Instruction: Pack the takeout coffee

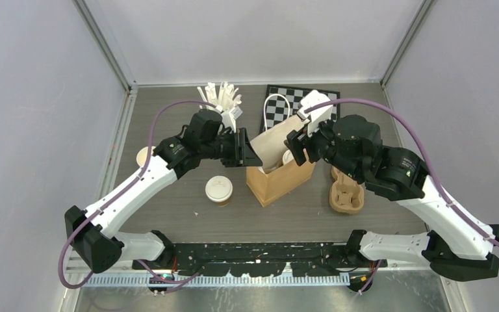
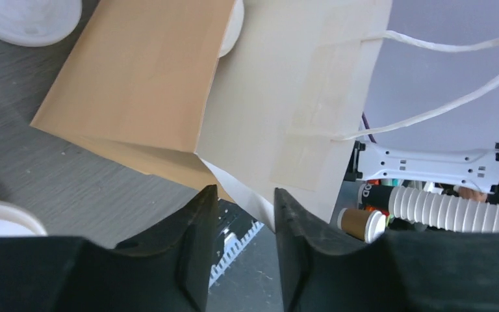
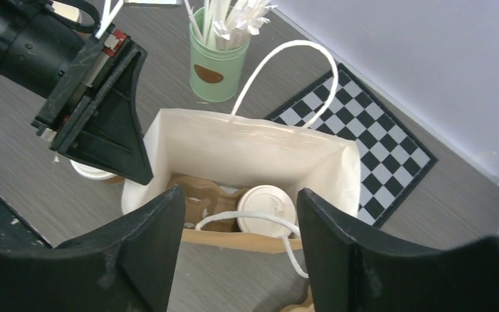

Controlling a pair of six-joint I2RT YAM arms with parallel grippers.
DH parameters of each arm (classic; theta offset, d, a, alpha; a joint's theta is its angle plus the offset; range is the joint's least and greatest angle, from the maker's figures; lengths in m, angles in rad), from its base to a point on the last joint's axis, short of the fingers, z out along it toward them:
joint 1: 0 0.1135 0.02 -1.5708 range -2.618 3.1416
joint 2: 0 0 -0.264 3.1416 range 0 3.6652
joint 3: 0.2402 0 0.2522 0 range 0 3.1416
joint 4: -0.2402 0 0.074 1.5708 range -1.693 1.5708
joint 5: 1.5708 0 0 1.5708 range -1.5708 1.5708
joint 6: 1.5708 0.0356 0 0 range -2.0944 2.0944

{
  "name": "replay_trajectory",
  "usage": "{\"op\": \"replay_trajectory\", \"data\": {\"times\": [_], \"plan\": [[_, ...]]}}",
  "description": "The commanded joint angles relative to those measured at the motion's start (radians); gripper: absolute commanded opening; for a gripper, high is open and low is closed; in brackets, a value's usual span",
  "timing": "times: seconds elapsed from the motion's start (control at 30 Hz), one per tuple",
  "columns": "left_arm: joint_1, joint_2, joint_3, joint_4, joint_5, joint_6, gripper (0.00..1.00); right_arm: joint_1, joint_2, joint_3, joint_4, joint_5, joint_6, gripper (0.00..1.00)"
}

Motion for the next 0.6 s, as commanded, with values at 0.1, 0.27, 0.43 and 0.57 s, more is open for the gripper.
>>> {"op": "replay_trajectory", "data": {"times": [0.1,0.27,0.43,0.57], "plan": [[0.015,-0.081,0.135,-0.171,-0.204,0.098,0.60,0.007,0.106,0.132,-0.043,-0.080,0.214,0.80],[0.018,-0.185,0.252,-0.368,-0.544,0.151,0.95,0.067,0.200,0.174,0.017,-0.094,0.278,0.88],[0.018,-0.380,0.261,-0.416,-0.715,0.181,1.00,0.146,0.306,0.191,0.099,-0.067,0.298,0.89],[0.018,-0.517,0.245,-0.434,-0.801,0.210,1.00,0.164,0.421,0.183,0.162,-0.106,0.362,0.89]]}}
